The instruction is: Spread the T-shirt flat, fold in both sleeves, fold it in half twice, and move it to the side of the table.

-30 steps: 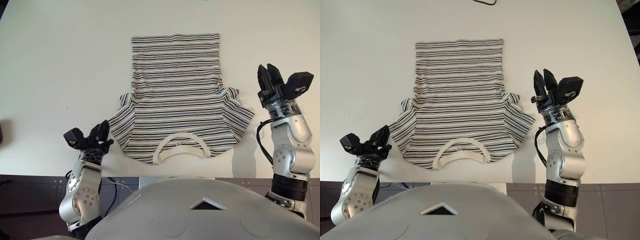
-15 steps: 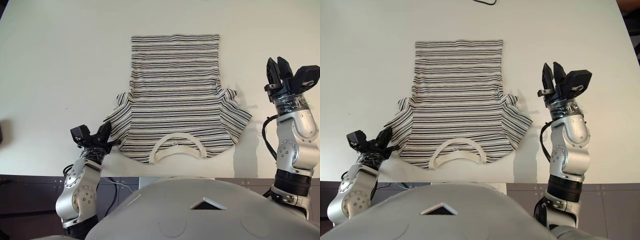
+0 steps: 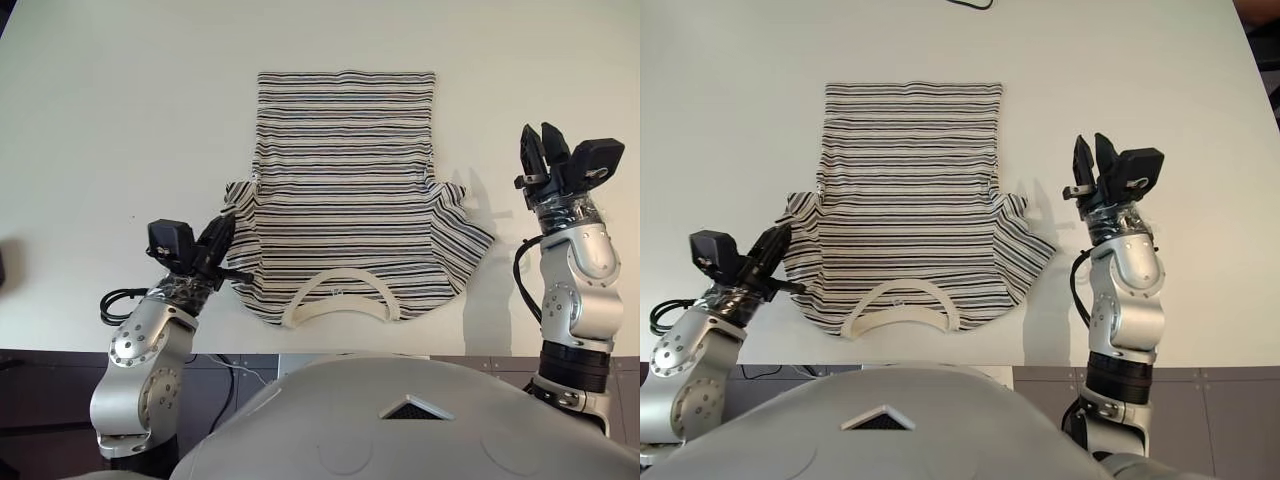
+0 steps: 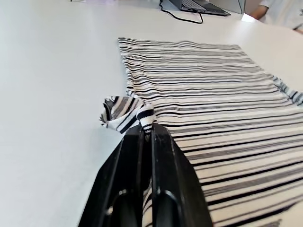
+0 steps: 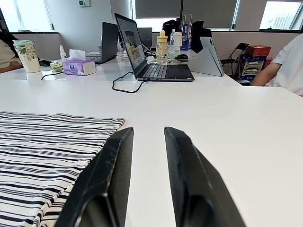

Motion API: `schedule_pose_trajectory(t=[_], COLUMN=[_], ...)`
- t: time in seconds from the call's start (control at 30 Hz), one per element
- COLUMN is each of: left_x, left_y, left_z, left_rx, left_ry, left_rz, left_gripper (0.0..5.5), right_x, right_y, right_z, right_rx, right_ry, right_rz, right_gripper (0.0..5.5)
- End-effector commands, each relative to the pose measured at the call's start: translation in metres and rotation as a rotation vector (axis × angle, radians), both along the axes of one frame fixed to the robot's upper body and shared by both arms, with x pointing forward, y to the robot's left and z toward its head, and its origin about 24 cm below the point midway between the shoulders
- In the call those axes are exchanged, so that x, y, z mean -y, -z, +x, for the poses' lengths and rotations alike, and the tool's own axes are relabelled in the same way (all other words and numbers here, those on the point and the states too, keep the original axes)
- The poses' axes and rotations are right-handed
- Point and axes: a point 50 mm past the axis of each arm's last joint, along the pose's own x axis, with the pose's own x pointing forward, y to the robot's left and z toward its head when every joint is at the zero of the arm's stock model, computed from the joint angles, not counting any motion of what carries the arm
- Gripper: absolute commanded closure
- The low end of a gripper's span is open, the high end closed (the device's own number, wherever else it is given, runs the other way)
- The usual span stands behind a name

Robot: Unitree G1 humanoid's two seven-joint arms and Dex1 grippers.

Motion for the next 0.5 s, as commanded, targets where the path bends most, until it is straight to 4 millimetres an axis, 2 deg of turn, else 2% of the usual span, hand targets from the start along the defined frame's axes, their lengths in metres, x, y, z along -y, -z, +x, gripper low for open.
schedule_pose_trajectory(t=[0.03,0.37,0.5], left_x=[0.004,0.028,0.032], left_y=[0.003,-0.006,0.003], left_z=[-0.003,0.015,0.017], left_rx=[-0.034,-0.026,-0.075], left_ry=[0.066,0.303,0.354], left_rz=[0.052,0.204,0.256], left_gripper=[5.33,5.33,5.33], right_x=[-0.004,-0.013,-0.016], right_y=[0.003,0.011,0.013], right_z=[0.000,0.001,0.003], right_rx=[-0.010,-0.027,-0.031], right_ry=[-0.006,-0.022,-0.032], right_rz=[0.002,0.023,0.029], right_gripper=[4.29,4.29,4.29])
